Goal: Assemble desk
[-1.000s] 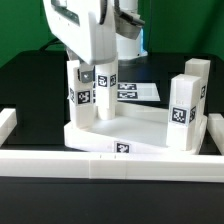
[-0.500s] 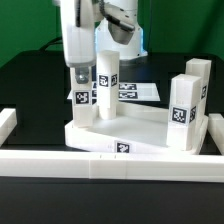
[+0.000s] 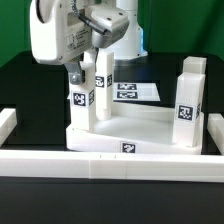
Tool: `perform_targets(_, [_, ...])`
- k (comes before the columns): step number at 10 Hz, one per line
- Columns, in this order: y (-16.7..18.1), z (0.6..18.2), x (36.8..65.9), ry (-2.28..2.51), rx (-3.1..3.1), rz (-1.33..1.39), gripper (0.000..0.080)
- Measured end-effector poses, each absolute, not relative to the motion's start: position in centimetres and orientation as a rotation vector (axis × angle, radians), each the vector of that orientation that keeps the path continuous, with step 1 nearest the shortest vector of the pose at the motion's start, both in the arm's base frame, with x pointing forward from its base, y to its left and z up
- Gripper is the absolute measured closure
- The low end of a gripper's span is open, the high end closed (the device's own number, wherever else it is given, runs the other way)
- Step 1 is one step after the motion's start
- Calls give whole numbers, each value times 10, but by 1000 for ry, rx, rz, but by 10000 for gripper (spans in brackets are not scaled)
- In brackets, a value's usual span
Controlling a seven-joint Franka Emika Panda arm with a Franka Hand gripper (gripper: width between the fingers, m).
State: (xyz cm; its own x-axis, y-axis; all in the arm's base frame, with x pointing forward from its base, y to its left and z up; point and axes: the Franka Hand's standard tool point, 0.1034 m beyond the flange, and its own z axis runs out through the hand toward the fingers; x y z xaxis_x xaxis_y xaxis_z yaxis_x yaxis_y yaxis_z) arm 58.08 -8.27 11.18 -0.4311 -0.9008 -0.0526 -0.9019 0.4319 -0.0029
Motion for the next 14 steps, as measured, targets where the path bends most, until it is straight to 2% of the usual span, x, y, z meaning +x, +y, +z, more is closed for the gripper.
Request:
perform_targets(1, [-82,111,581,2642,-1614,41,426])
perform_targets(2, [-82,111,581,2629,-1637,41,426])
perform_targets(3, [-81,111,580,2595,-1701,52,286])
perform_targets(4, [-78,111,582,2571,-1750,78,189])
perform_targets(6, [-76,111,583,2464,-1893,73,158])
perform_targets(12, [-74,110,582,2055,-2328,66,150])
perform_targets(14, [-73,110,582,1785,-2550,56,150])
